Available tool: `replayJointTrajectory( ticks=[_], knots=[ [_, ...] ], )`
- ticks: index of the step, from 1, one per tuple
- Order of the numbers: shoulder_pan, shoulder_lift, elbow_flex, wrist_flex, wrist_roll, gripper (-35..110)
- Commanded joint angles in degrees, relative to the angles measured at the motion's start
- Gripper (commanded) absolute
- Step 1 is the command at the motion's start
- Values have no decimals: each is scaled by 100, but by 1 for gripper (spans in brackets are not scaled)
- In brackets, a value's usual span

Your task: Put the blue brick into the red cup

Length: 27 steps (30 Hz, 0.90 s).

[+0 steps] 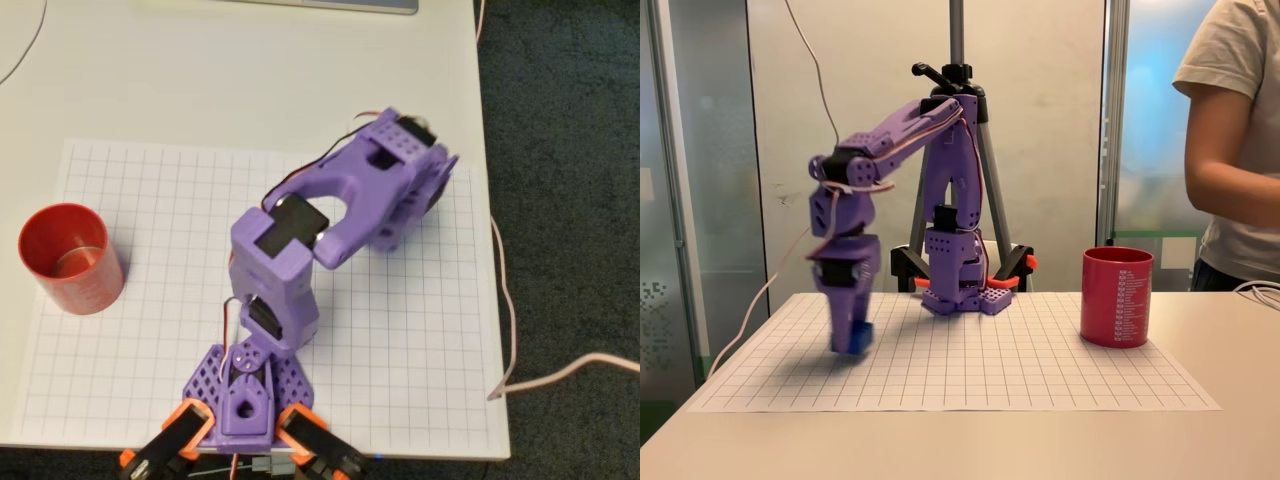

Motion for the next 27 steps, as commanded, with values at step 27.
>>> replayJointTrajectory(
  ticks=[27],
  knots=[
    [-9817, 2461, -2399, 2593, 2355, 0]
  ],
)
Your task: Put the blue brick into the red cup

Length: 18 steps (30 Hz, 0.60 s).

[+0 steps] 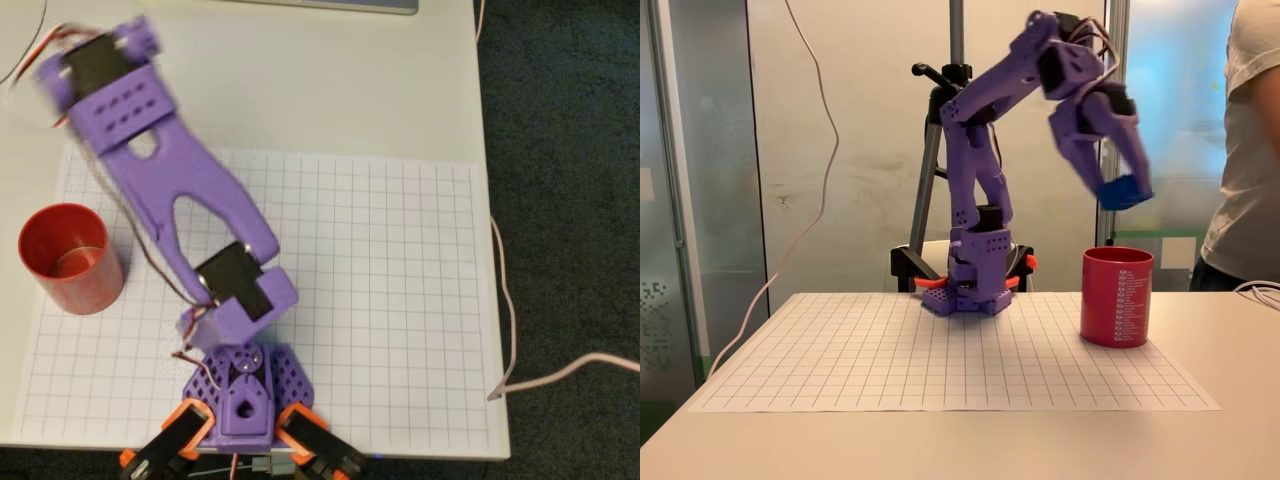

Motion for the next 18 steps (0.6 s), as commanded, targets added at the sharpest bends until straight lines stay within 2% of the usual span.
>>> replayJointTrajectory(
  ticks=[1, 7, 18],
  knots=[
    [-1274, 571, 290, 264, 220, 0],
    [-2074, 984, 976, 439, 413, 0],
    [-1521, 1204, 1731, 123, 44, 0]
  ],
)
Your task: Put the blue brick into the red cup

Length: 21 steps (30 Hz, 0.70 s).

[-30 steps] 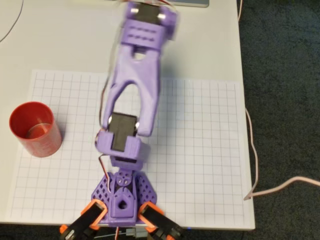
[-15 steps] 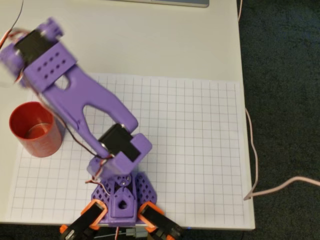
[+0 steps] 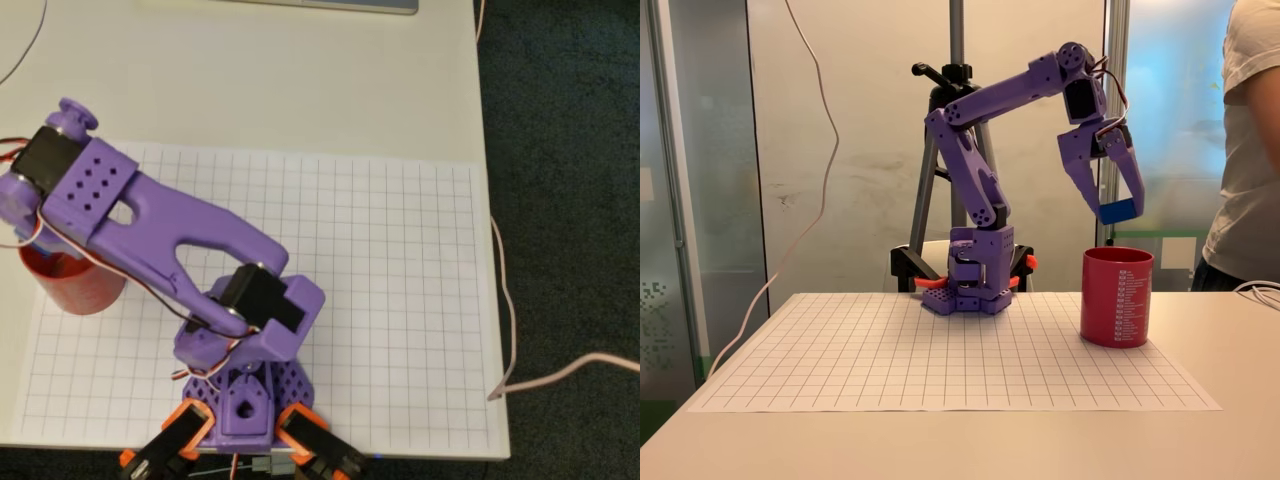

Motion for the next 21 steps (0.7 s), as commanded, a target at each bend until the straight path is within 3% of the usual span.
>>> replayJointTrajectory(
  ticks=[1, 8, 10, 13, 21],
  knots=[
    [88, 387, 53, 0, -149, 0],
    [185, 527, 114, 0, -114, 0],
    [158, 527, 141, 185, 26, 32],
    [97, 668, 220, 202, 97, 55],
    [149, 668, 264, 141, 325, 61]
  ],
)
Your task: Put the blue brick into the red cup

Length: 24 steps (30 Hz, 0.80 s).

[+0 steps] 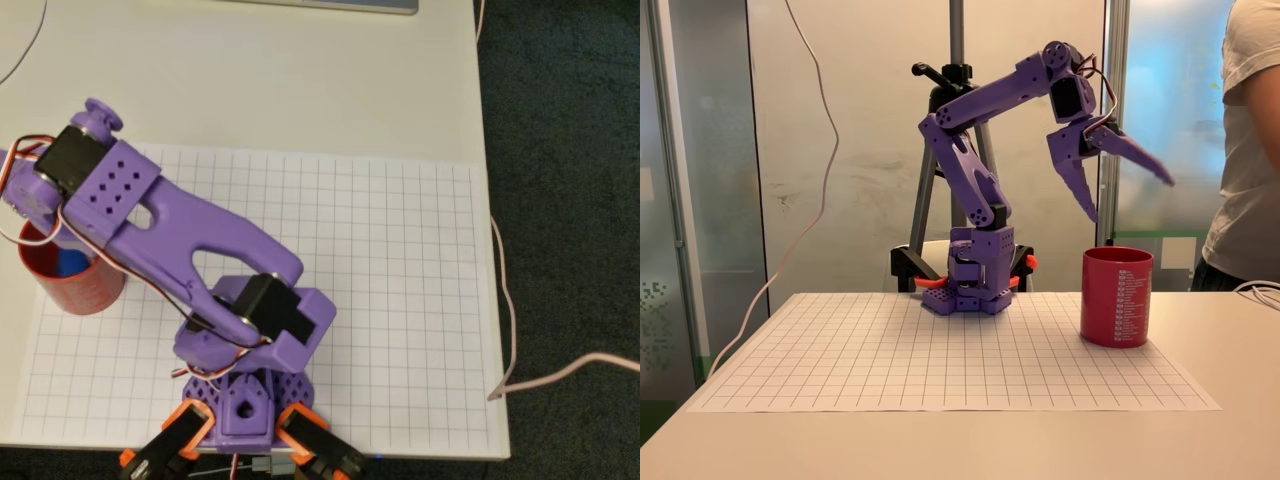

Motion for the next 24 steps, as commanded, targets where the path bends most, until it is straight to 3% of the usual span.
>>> replayJointTrajectory(
  ticks=[1, 8, 9, 10, 11, 24],
  knots=[
    [-26, 202, -9, 44, 114, 61],
    [53, 237, 35, 114, -62, 60],
    [35, 237, 35, 132, -220, 48],
    [-9, 229, 26, 53, -457, 5],
    [-9, 185, 9, 97, -536, 0],
    [-35, 246, 53, 26, -448, 0]
  ],
)
